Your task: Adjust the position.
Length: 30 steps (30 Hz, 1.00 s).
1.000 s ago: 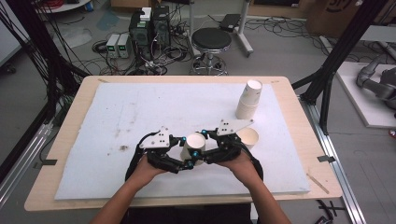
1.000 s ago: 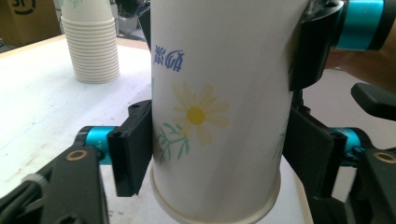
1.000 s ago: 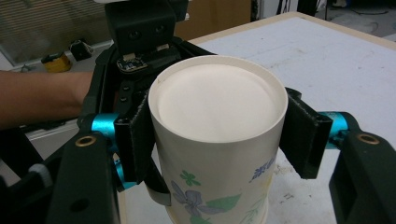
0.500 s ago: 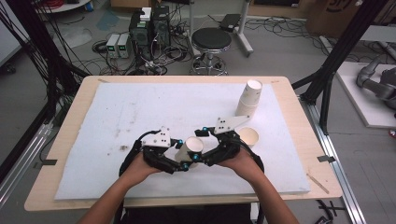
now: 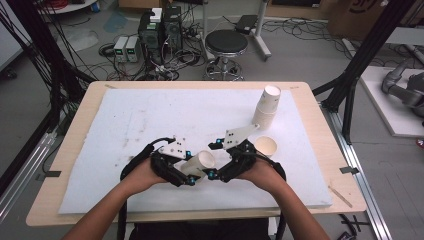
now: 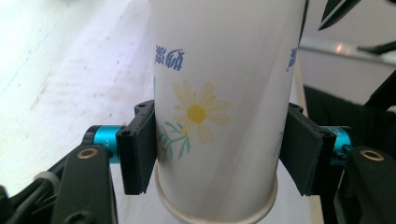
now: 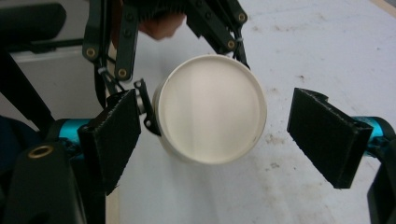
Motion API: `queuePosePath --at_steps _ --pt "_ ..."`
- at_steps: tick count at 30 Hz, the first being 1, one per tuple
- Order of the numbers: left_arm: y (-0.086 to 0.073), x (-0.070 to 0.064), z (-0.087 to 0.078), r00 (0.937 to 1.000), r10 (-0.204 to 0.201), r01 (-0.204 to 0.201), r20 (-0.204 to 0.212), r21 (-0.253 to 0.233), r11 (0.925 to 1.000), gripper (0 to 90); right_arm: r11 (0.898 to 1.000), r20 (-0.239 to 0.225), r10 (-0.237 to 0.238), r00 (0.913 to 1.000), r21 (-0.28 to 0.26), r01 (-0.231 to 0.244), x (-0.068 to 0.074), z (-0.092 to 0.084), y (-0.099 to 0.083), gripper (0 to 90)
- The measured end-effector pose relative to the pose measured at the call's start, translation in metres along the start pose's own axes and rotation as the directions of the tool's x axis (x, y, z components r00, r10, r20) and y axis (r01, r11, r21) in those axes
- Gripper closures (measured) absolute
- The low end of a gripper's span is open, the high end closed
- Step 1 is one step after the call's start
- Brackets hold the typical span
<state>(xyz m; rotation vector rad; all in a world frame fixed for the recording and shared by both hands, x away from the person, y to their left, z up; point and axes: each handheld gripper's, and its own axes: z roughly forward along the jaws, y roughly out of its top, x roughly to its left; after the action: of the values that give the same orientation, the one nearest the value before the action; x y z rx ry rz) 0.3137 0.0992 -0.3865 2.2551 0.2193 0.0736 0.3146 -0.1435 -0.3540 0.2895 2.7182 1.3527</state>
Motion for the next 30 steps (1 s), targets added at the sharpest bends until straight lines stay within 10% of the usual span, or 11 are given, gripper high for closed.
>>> queuePosePath --at_steps 18,30 --pt "0.01 -0.002 0.004 0.9955 0.077 -0.085 0.056 0.158 0.9837 34.9 0.991 -0.044 -0.086 0.9953 0.097 0.09 0.003 0.013 0.002 21.2" --pt "0.01 -0.004 0.008 0.9911 0.087 -0.106 0.101 0.207 0.9725 35.0 0.968 -0.104 -0.144 0.984 0.191 0.162 0.007 0.027 0.007 31.5"
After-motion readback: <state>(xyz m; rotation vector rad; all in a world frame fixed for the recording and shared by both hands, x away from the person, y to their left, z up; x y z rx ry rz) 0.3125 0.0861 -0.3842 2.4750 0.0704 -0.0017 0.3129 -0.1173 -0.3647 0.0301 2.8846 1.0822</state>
